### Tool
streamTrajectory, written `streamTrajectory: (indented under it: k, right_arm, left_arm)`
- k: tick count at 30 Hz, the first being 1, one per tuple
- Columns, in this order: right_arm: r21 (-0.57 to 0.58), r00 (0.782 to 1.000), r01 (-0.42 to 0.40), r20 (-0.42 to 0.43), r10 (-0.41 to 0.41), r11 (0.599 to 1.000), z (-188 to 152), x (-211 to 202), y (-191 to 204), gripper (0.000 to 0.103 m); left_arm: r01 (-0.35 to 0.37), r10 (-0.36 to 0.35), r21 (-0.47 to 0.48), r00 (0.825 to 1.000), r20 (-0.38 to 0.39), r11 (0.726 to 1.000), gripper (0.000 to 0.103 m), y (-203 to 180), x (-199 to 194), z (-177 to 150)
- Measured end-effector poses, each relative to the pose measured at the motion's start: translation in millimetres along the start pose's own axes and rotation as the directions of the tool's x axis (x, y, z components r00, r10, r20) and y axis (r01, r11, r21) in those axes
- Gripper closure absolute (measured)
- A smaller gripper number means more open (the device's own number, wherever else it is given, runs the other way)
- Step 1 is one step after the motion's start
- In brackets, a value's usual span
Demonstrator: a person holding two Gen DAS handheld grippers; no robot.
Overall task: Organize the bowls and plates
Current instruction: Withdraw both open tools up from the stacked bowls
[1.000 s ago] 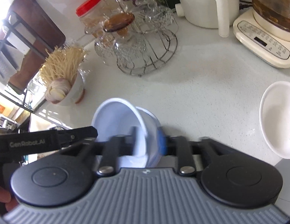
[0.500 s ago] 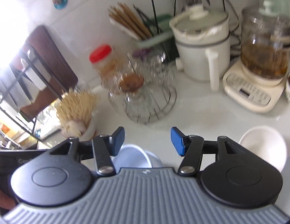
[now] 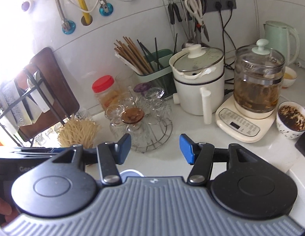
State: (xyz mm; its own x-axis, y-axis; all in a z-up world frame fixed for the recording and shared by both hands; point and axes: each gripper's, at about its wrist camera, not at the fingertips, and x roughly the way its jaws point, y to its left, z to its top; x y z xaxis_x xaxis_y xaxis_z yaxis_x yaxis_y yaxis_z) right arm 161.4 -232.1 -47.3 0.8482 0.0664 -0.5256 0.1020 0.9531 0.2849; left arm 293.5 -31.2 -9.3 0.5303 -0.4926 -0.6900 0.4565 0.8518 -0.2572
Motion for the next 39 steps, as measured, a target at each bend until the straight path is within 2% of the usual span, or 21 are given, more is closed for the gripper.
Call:
streamTrajectory:
  k: [5, 21, 39]
  right_arm:
    - [0.012, 1.000, 0.022, 0.023, -0.022, 1.000, -2.4, -8.6, -3.0, 0.045]
    - [0.062, 0.995, 0.088, 0.031, -0.090, 0.994, -7.5, -23.1, -34.7, 0.045]
    - [0.141, 0.980, 0.196, -0.001, -0.197, 0.971, -30.9, -41.9, -99.4, 0.045]
  left_arm:
    - [0.016, -0.016, 0.013, 1.000, 0.025, 1.000, 0.049, -4.2, -3.4, -1.2]
    - [0.064, -0.065, 0.040, 0.998, 0.015, 0.997, 0.049, -29.0, 12.0, -1.6]
    - [0.135, -0.131, 0.123, 0.991, -0.037, 0.983, 0.049, -99.2, 60.1, -10.7]
